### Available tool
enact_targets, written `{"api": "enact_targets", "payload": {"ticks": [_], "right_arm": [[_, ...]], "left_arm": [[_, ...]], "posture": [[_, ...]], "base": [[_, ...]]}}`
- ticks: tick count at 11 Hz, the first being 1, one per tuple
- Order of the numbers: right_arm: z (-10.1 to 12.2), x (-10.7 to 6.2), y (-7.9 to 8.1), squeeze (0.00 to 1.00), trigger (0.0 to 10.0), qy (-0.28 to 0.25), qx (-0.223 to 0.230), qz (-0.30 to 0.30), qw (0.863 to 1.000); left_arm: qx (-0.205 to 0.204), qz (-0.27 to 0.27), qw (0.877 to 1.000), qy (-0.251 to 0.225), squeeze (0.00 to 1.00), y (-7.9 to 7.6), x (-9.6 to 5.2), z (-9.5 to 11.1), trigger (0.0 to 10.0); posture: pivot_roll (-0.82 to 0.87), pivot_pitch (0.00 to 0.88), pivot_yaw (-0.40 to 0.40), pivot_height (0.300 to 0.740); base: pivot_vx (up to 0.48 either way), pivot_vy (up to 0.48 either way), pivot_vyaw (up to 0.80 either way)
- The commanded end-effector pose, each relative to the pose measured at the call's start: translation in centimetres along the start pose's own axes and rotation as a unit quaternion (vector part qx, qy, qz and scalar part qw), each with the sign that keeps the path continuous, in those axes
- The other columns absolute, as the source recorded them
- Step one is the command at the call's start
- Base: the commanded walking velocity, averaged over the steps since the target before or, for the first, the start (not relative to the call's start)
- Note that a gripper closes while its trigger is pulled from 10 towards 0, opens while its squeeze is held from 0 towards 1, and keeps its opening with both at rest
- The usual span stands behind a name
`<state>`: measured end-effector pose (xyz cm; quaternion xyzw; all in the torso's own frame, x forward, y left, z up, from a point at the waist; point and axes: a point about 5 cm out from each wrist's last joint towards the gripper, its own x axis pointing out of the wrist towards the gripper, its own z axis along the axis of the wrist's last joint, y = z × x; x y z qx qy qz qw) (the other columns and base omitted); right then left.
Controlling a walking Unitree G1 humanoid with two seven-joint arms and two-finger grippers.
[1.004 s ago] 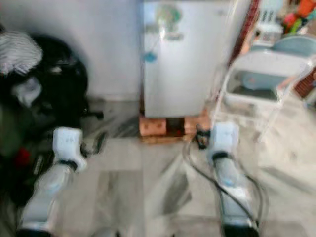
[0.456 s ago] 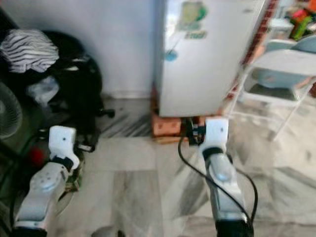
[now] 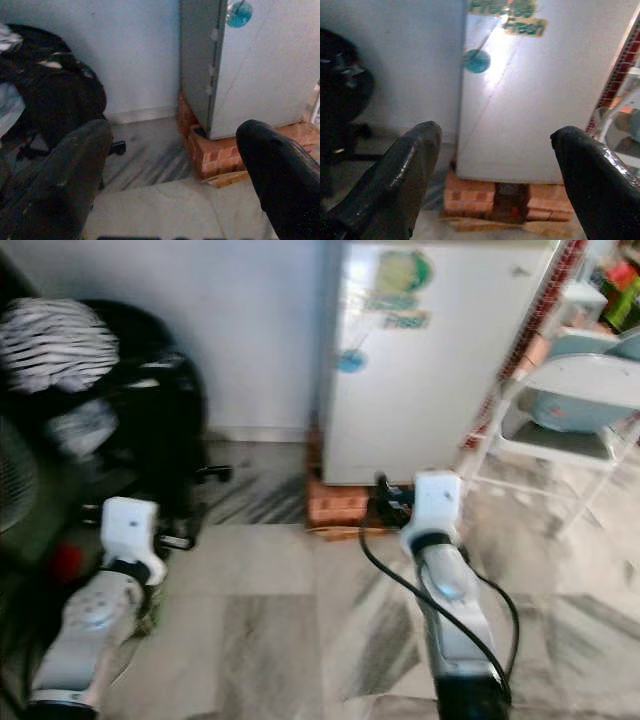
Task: Restocking fridge
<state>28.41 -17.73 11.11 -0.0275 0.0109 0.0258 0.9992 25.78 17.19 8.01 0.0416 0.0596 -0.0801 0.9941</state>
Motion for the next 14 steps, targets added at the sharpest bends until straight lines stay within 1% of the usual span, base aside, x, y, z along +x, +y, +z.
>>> {"api": "enact_targets", "payload": {"ticks": [1,2,5,6,7,8,10,11,12,14], "right_arm": [[-0.2,-0.2,-0.9,0.00,10.0,0.004,-0.006,-0.017,1.000],[-0.2,-0.2,-1.0,0.00,10.0,0.003,-0.007,-0.018,1.000],[0.0,0.1,-1.1,0.00,10.0,-0.001,-0.007,-0.021,1.000],[-0.3,0.1,-1.1,0.00,10.0,0.002,-0.003,-0.020,1.000],[-0.4,0.1,-0.9,0.00,10.0,0.005,-0.001,-0.013,1.000],[-0.4,0.4,-0.4,0.00,10.0,0.008,-0.003,0.004,1.000],[-0.4,1.0,0.0,0.00,10.0,0.012,0.003,0.010,1.000],[-0.8,1.2,0.5,0.00,10.0,0.020,0.013,0.014,1.000],[-0.9,1.3,0.7,0.00,10.0,0.021,0.015,0.013,1.000],[-0.9,1.3,0.3,0.00,10.0,0.018,0.019,-0.004,1.000]], "left_arm": [[-0.003,-0.015,1.000,-0.004,0.00,-0.8,0.3,0.2,10.0],[0.003,-0.016,1.000,-0.008,0.00,-0.8,0.4,0.3,10.0],[-0.012,-0.016,1.000,0.007,0.00,-1.1,0.5,-0.1,10.0],[-0.005,-0.007,1.000,0.019,0.00,-1.1,0.4,-1.0,10.0],[0.015,0.011,1.000,0.011,0.00,-0.9,0.2,-1.0,10.0],[0.017,0.049,0.999,0.014,0.00,-0.3,-0.1,-1.2,10.0],[0.005,0.055,0.998,0.012,0.00,-0.3,-0.6,-1.2,10.0],[0.003,0.050,0.999,0.016,0.00,-0.2,-0.9,-1.4,10.0],[-0.008,0.042,0.999,0.022,0.00,-0.2,-1.0,-1.7,10.0],[0.006,0.031,0.999,0.026,0.00,0.1,-0.7,-1.6,10.0]], "posture": [[0.04,0.000,-0.009,0.740],[0.04,0.000,-0.011,0.740],[0.04,0.000,-0.012,0.740],[0.05,0.000,-0.033,0.740],[0.07,0.000,-0.064,0.740],[0.09,0.000,-0.081,0.740],[0.13,0.000,-0.130,0.740],[0.13,0.000,-0.132,0.740],[0.12,0.000,-0.107,0.740],[0.11,0.000,-0.079,0.740]], "base": [[0.469,0.000,0.00],[0.469,0.000,0.00],[0.450,0.000,0.00],[0.375,0.300,0.00],[0.330,0.349,0.00],[0.000,0.000,0.00],[0.000,0.000,0.00],[0.000,0.000,0.00],[0.000,0.446,-0.80],[0.000,0.446,-0.80]]}}
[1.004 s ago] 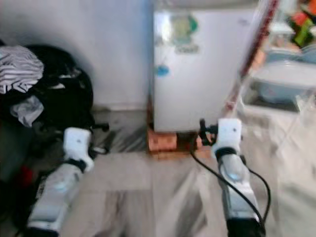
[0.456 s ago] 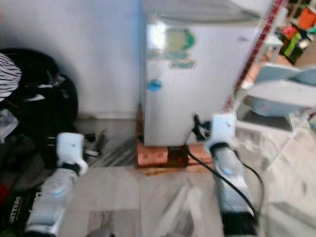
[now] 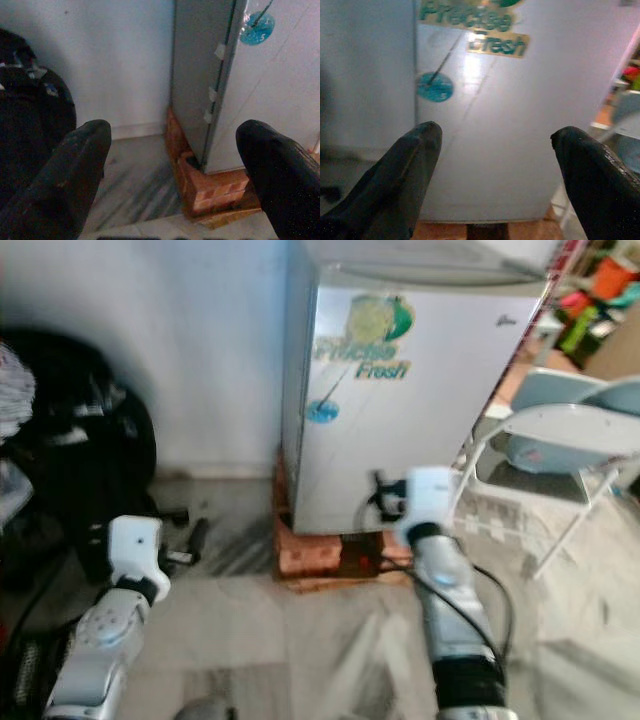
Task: Restocking fridge
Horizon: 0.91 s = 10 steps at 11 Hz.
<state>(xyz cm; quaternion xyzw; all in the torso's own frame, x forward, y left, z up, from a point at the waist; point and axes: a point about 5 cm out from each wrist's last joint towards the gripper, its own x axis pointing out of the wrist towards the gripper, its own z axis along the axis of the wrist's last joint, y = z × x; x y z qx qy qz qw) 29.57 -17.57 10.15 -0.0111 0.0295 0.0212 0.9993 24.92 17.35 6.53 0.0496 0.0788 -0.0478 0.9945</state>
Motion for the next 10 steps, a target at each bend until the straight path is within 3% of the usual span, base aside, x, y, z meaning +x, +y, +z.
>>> {"api": "enact_targets", "payload": {"ticks": [1,3,5,8,10], "right_arm": [[-0.01,0.06,-0.01,0.00,10.0,-0.002,0.004,-0.004,1.000],[-0.11,-0.07,-0.17,0.00,10.0,-0.003,0.003,-0.008,1.000],[0.19,0.08,-0.43,0.00,10.0,-0.010,0.004,-0.015,1.000],[0.11,0.00,-0.32,0.00,10.0,-0.010,0.004,-0.016,1.000],[0.14,0.14,-0.27,0.00,10.0,-0.011,0.003,-0.016,1.000]], "left_arm": [[0.002,-0.006,1.000,0.004,0.00,0.27,0.39,0.21,10.0],[0.010,-0.011,1.000,-0.005,0.00,0.21,1.06,1.01,10.0],[0.040,-0.029,0.999,-0.008,0.00,0.16,0.90,1.07,10.0],[0.032,-0.042,0.999,0.000,0.00,0.11,0.79,0.89,10.0],[0.027,-0.048,0.998,0.012,0.00,-0.31,0.79,0.60,10.0]], "posture": [[0.10,0.000,-0.069,0.740],[0.10,0.000,-0.063,0.740],[0.09,0.000,-0.056,0.740],[0.10,0.000,-0.055,0.740],[0.10,0.000,-0.052,0.740]], "base": [[0.000,0.446,-0.80],[0.000,0.457,-0.80],[0.360,0.313,-0.60],[0.475,0.000,0.00],[0.435,0.000,-0.41]]}}
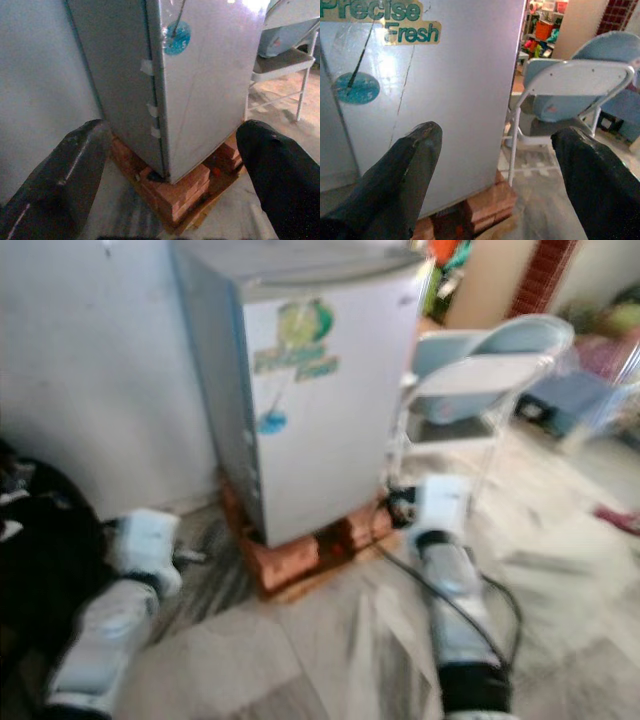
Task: Restocking fridge
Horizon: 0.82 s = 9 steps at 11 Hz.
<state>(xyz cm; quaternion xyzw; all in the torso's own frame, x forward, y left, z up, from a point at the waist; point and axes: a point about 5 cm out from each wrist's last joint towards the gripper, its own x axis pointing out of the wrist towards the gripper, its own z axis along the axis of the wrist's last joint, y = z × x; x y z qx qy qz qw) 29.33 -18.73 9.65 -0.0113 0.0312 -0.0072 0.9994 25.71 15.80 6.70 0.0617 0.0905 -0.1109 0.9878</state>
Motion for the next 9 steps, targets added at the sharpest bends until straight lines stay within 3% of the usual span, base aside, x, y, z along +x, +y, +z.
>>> {"api": "enact_targets", "payload": {"ticks": [1,5,7,9], "right_arm": [[0.7,0.4,0.8,0.00,10.0,-0.014,0.002,0.011,1.000],[0.6,0.2,0.7,0.00,10.0,-0.013,-0.001,0.008,1.000],[0.6,0.2,0.6,0.00,10.0,-0.013,-0.001,0.004,1.000],[0.6,0.1,0.5,0.00,10.0,-0.013,-0.001,0.002,1.000]], "left_arm": [[0.008,0.015,1.000,0.005,0.00,1.1,-0.3,0.1,10.0],[-0.002,0.002,1.000,-0.006,0.00,0.7,-0.4,0.3,10.0],[0.032,0.005,0.999,-0.006,0.00,0.3,-0.4,0.4,10.0],[0.034,-0.009,0.999,-0.018,0.00,0.1,-0.4,0.7,10.0]], "posture": [[0.10,0.000,-0.052,0.740],[0.10,0.000,-0.049,0.740],[0.09,0.000,-0.042,0.740],[0.09,0.000,-0.043,0.740]], "base": [[0.401,0.266,-0.41],[0.275,0.385,0.00],[0.000,0.000,0.00],[0.000,0.154,0.00]]}}
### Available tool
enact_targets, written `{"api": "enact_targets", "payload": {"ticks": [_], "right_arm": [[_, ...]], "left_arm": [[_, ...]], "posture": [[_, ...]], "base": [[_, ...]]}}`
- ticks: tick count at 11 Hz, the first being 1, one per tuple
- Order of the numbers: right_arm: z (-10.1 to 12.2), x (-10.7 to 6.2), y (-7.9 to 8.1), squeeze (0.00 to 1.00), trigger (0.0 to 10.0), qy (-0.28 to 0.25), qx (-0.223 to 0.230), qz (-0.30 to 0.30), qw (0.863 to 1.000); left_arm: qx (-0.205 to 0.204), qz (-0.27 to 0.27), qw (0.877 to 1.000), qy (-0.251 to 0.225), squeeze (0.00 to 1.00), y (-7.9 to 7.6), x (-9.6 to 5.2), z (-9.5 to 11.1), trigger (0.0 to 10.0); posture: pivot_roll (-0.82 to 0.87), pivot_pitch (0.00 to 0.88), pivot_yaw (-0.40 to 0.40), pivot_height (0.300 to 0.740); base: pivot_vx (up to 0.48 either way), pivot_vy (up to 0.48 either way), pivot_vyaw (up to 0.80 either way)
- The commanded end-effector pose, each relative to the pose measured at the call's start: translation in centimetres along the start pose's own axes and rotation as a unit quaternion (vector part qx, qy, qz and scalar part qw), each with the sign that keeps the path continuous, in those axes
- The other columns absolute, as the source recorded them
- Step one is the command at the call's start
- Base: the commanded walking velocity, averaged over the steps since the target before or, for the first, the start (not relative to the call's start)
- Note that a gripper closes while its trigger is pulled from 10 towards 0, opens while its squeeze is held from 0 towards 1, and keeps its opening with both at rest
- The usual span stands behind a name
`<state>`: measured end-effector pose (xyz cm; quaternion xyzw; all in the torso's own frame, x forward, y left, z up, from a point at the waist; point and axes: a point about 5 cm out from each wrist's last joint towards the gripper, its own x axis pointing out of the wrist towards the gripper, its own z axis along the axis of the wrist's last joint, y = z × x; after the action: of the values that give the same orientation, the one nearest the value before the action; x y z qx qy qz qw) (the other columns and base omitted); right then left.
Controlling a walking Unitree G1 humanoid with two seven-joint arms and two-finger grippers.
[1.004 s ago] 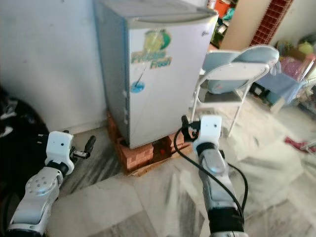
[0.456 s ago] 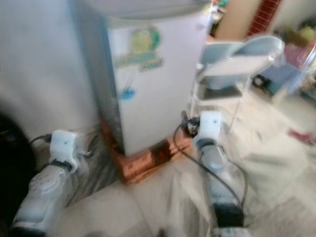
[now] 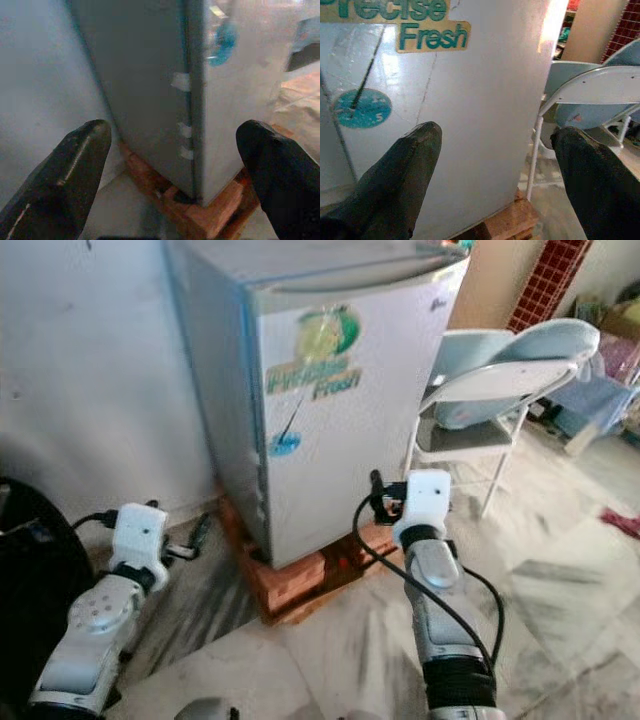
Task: Restocking fridge
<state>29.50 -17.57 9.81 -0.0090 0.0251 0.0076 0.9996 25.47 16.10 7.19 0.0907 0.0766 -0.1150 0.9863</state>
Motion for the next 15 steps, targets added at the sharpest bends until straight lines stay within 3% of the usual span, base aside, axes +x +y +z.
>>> {"api": "enact_targets", "payload": {"ticks": [1,3,5,6,9,10,11,12,15], "right_arm": [[0.4,-0.1,-0.8,0.00,10.0,-0.006,-0.003,-0.014,1.000],[0.4,-0.1,-0.8,0.00,10.0,-0.006,-0.008,-0.011,1.000],[0.4,-0.1,-0.7,0.00,10.0,-0.007,-0.009,-0.009,1.000],[0.4,-0.1,-0.8,0.00,10.0,-0.007,-0.010,-0.009,1.000],[0.4,-0.2,-0.8,0.00,10.0,-0.007,-0.011,-0.011,1.000],[0.4,-0.2,-0.8,0.00,10.0,-0.006,-0.010,-0.012,1.000],[0.0,-0.4,-0.9,0.00,10.0,-0.001,-0.009,-0.016,1.000],[-0.3,-0.7,-1.0,0.00,10.0,0.005,-0.009,-0.017,1.000],[-0.6,-0.7,-0.7,0.00,10.0,0.009,-0.004,-0.017,1.000]], "left_arm": [[0.004,-0.009,1.000,-0.012,0.00,-0.2,0.0,0.5,10.0],[0.010,-0.004,1.000,-0.011,0.00,-0.1,0.0,0.3,10.0],[0.005,-0.006,1.000,-0.008,0.00,-0.4,-0.1,0.1,10.0],[0.023,-0.011,1.000,-0.017,0.00,-0.5,-0.1,0.3,10.0],[0.022,-0.026,0.999,-0.009,0.00,-0.9,-0.2,0.1,10.0],[0.032,-0.016,0.999,-0.013,0.00,-0.8,-0.2,0.1,10.0],[0.064,0.045,0.997,-0.015,0.00,0.0,-0.5,-0.3,10.0],[0.008,0.060,0.998,-0.015,0.00,0.3,-0.9,-0.6,10.0],[-0.008,0.097,0.995,-0.006,0.00,1.6,-0.5,-1.0,10.0]], "posture": [[0.09,0.000,-0.044,0.740],[0.09,0.000,-0.047,0.740],[0.09,0.000,-0.051,0.740],[0.08,0.000,-0.051,0.740],[0.08,0.000,-0.049,0.740],[0.09,0.000,-0.049,0.740],[0.08,0.000,-0.033,0.740],[0.08,0.000,-0.036,0.740],[0.06,0.000,-0.032,0.740]], "base": [[0.000,0.439,0.00],[0.000,0.431,0.00],[0.000,0.441,-0.80],[0.281,0.390,-0.47],[0.344,0.335,-0.14],[0.319,0.360,0.00],[0.000,0.000,0.00],[0.000,0.000,0.00],[0.000,0.000,0.00]]}}
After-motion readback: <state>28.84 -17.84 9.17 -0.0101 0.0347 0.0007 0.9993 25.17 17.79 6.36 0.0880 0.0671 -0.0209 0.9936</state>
